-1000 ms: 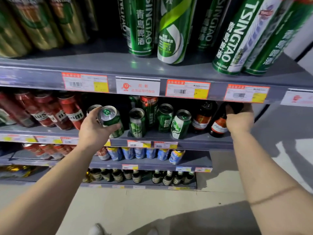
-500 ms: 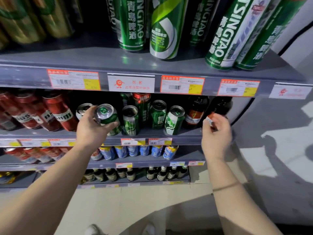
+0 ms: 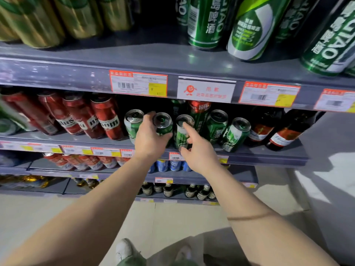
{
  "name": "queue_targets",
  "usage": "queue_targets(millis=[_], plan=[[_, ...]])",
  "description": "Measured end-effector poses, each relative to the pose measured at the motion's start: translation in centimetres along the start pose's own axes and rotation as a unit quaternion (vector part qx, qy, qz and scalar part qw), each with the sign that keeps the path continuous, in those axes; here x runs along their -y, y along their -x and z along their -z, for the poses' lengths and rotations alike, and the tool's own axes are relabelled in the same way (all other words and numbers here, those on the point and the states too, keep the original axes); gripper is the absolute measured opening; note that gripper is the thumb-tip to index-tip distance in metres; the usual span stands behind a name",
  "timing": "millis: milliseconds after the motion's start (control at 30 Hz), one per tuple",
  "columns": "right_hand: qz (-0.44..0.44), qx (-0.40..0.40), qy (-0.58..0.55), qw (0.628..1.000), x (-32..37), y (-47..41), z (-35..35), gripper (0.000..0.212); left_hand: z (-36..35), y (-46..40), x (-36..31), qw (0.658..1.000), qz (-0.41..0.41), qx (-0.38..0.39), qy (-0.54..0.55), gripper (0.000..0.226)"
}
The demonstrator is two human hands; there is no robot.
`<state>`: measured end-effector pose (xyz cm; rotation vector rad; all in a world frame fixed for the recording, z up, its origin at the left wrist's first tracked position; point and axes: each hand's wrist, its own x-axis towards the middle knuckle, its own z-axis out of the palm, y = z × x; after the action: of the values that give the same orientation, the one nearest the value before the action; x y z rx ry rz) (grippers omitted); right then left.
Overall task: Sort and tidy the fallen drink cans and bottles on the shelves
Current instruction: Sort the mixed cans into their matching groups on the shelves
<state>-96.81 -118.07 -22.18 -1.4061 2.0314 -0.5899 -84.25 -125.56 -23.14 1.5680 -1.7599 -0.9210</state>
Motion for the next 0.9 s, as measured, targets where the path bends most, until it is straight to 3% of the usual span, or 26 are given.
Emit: queue_targets(millis=[233,367,533,600,667,733,800,900], plan=[[-0.011,-0.025,-0.010,1.000,-0.1,-0.3,-1.1,0.078,-1.4,-1.0,0.2,0.999,-0.013,0.010,-0.031,0.076],[-0.023,-0.024,-0.031,0.999,-0.4,-0.3,-1.0,0.076,-1.3,-0.9,0.6,0.991,-0.068,0.050,-0.104,0.074],[-0.042,-0.270,-0.083,0.958,-0.1,-2.3,1.5,0.041,0.8,-0.9,1.0,0.968,-0.098,0.073,-0.220,0.073],[-0.053,-0.340,-0.031,0.938,0.0,-4.4,3.0,0.045,1.8,-0.5,1.0,0.963,-0.135,0.029,-0.230,0.066],[-0.084,-0.315,0.073,0.942,0.4,-6.4,4.0,0.068,1.6,-0.2,0.8,0.939,-0.233,-0.006,-0.254,0.059],[-0.111,-0.233,0.164,0.952,0.7,-7.7,4.3,0.079,0.3,0.0,0.9,0.893,-0.323,0.010,-0.312,0.066],[-0.112,-0.165,0.232,0.952,0.6,-8.5,4.0,0.079,-0.7,0.5,0.7,0.849,-0.343,0.065,-0.396,0.075],[-0.088,-0.152,0.235,0.956,-0.3,-9.3,4.0,0.076,-0.7,0.5,1.6,0.841,-0.320,0.079,-0.429,0.079]])
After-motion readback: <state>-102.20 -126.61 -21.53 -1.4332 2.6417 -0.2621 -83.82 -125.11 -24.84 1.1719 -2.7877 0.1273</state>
